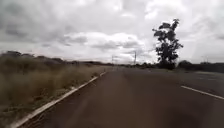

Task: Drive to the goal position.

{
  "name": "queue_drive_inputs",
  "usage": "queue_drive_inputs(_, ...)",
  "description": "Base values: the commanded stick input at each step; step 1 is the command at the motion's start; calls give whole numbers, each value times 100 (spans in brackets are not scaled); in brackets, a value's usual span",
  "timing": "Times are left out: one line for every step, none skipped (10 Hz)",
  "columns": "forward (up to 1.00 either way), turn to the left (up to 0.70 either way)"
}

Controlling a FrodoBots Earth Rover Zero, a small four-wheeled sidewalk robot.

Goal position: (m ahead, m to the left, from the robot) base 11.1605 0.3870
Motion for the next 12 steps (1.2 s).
queue_drive_inputs(50,0)
queue_drive_inputs(50,0)
queue_drive_inputs(50,0)
queue_drive_inputs(50,0)
queue_drive_inputs(50,0)
queue_drive_inputs(50,0)
queue_drive_inputs(50,0)
queue_drive_inputs(50,-23)
queue_drive_inputs(50,-38)
queue_drive_inputs(50,-50)
queue_drive_inputs(50,-50)
queue_drive_inputs(50,0)
